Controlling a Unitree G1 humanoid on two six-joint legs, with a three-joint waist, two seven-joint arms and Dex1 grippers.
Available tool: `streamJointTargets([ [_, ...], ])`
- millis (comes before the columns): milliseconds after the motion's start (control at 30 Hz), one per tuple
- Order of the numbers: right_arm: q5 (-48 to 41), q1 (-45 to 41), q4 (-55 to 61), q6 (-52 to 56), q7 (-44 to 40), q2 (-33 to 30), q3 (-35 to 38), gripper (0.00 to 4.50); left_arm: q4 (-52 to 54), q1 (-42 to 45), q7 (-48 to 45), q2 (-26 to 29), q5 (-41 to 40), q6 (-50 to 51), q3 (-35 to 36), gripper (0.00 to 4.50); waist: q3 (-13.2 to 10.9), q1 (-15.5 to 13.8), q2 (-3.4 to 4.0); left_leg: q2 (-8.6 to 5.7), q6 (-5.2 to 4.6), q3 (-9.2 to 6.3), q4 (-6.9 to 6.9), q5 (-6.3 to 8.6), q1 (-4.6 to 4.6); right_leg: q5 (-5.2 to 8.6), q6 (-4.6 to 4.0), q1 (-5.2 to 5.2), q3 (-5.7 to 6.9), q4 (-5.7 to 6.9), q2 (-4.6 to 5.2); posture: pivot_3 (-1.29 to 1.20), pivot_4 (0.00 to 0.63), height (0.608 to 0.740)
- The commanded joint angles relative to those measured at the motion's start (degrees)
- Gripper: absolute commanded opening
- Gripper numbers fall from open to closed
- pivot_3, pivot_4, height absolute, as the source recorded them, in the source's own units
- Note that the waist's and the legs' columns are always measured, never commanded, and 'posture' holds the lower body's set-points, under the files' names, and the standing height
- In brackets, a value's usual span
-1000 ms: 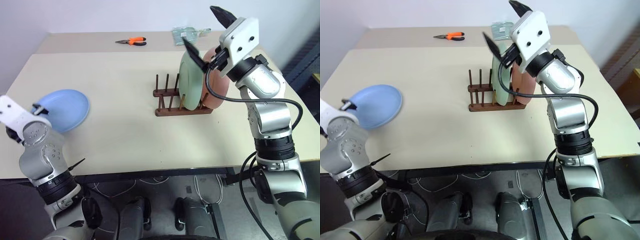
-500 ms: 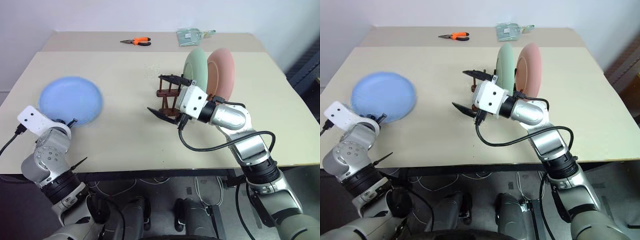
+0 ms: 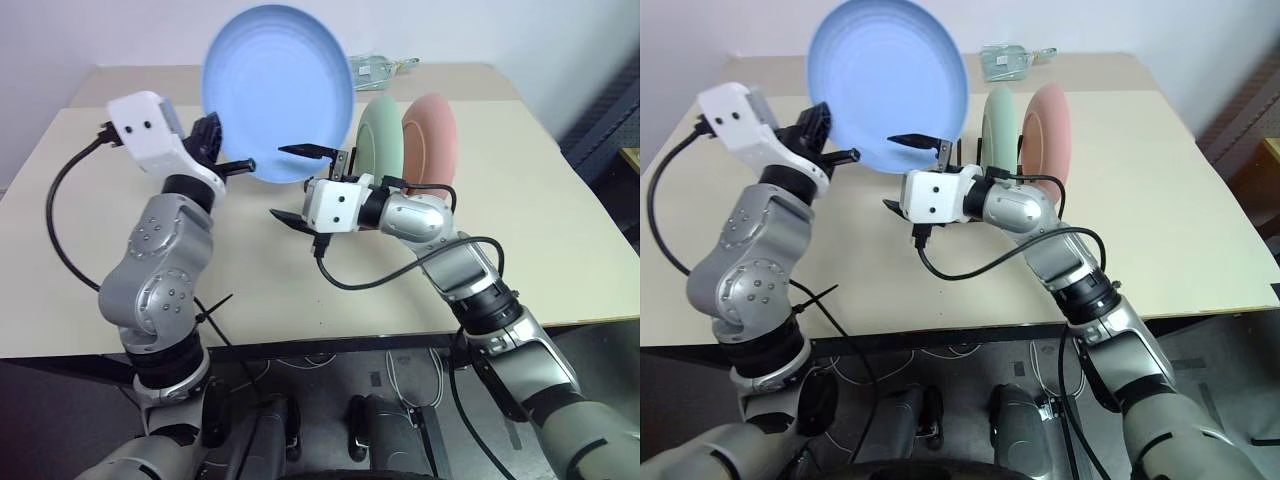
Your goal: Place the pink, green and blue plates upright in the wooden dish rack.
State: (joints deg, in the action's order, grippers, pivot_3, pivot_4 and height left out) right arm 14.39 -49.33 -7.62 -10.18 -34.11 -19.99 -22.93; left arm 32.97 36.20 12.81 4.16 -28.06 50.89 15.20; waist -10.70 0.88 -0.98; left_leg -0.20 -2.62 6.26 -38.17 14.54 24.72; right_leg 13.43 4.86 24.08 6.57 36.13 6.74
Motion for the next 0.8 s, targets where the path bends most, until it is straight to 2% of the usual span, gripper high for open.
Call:
streamJointTargets([
  [33, 4.98, -3.8, -4.38, -4.69, 5.11, 0.58, 0.43, 4.26, 3.96, 1.14, 1.44, -0.64, -0.81, 1.12, -0.29, 0.01, 0.0, -0.01, 0.0, -0.01, 0.0, 0.0, 0.0, 0.0, 0.0, 0.0, 0.0, 0.0, 0.0, 0.0, 0.0, 0.0, 0.15, 0.74],
  [100, 6.54, -4.35, -6.05, -5.83, 6.59, 0.51, 0.54, 3.67, 4.62, 0.82, 1.66, -0.82, -1.07, 1.75, -0.07, 0.0, 0.0, -0.13, 0.0, -0.01, 0.0, 0.0, 0.0, 0.0, 0.0, 0.0, 0.0, 0.0, 0.0, -0.01, 0.0, 0.0, 0.15, 0.74],
  [300, 9.41, -4.46, -7.73, -8.85, 8.67, -0.15, 0.94, 0.67, 5.75, 0.21, 1.89, -1.28, -2.43, 3.05, 1.58, 0.0, 0.0, -0.07, 0.0, -0.01, 0.0, 0.0, 0.0, 0.0, 0.0, 0.0, 0.0, -0.02, 0.0, -0.01, -0.01, 0.0, 0.15, 0.74],
  [367, 9.56, -4.43, -7.89, -9.62, 8.94, -0.1, 1.28, 0.0, 5.9, 0.37, 2.64, -2.25, -3.71, 3.02, 3.02, 0.66, 0.0, -0.07, 0.0, -0.01, 0.0, -0.01, 0.0, 0.0, 0.0, 0.0, 0.0, -0.02, -0.01, -0.02, -0.01, 0.0, 0.15, 0.74],
  [400, 9.62, -4.43, -8.02, -9.92, 9.13, -0.05, 1.39, 0.0, 5.79, 0.82, 3.49, -3.3, -5.15, 2.81, 4.58, 1.0, 0.0, -0.11, 0.0, -0.01, 0.0, -0.01, 0.0, 0.0, 0.0, 0.0, 0.0, -0.02, -0.01, -0.02, 0.0, 0.0, 0.15, 0.74],
  [500, 9.0, -4.46, -8.05, -10.28, 9.19, 0.19, 1.75, 0.0, 4.6, 2.92, 6.48, -5.37, -9.61, 1.18, 10.4, 2.39, -0.02, -0.1, 0.0, -0.01, 0.0, -0.05, -0.01, 0.0, 0.0, 0.0, 0.0, -0.05, -0.02, -0.03, 0.01, 0.0, 0.15, 0.74],
  [567, 7.45, -4.3, -7.65, -10.65, 8.28, 0.28, 2.15, 0.0, 3.23, 4.81, 7.3, -3.41, -10.88, -1.51, 14.61, 3.27, -0.02, -0.1, 0.0, 0.0, 0.0, -0.06, -0.02, -0.01, 0.0, 0.0, 0.0, -0.05, -0.02, -0.02, 0.0, 0.0, 0.15, 0.74],
  [633, 5.82, -4.15, -7.4, -11.05, 7.25, 0.35, 2.61, 0.0, 1.76, 6.01, 7.68, -0.81, -10.78, -3.51, 17.03, 3.27, -0.03, 0.1, 0.01, 0.0, 0.01, -0.06, -0.02, -0.01, 0.0, 0.0, 0.0, -0.05, -0.01, -0.03, -0.03, 0.0, 0.15, 0.74],
  [667, 2.13, -3.59, -6.15, -10.13, 5.49, 0.97, 3.69, 0.0, 0.51, 5.9, 7.28, 1.89, -9.26, -4.72, 18.04, 3.27, -0.03, 0.15, 0.02, 0.0, 0.01, -0.06, -0.02, -0.01, 0.0, 0.0, 0.0, -0.05, 0.0, -0.02, -0.04, 0.0, 0.15, 0.74],
  [733, -8.76, -2.59, -1.61, -5.47, 0.86, 2.91, 7.06, 0.0, -1.95, 2.24, 3.15, 9.78, -4.13, -6.2, 16.39, 3.27, -0.03, 0.27, 0.02, 0.0, 0.01, -0.05, 0.02, -0.01, -0.03, 0.0, 0.0, -0.05, 0.01, -0.02, -0.07, 0.0, 0.15, 0.74],
  [800, -20.53, -1.7, 4.38, 3.06, -3.26, 5.05, 10.55, 0.0, -3.41, -3.78, -2.53, 16.43, 0.56, -8.79, 11.85, 3.27, -0.05, 0.33, 0.09, 0.04, 0.04, -0.04, 0.09, -0.03, -0.04, 0.0, 0.0, -0.04, 0.0, 0.01, -0.19, 0.0, 0.15, 0.74],
])
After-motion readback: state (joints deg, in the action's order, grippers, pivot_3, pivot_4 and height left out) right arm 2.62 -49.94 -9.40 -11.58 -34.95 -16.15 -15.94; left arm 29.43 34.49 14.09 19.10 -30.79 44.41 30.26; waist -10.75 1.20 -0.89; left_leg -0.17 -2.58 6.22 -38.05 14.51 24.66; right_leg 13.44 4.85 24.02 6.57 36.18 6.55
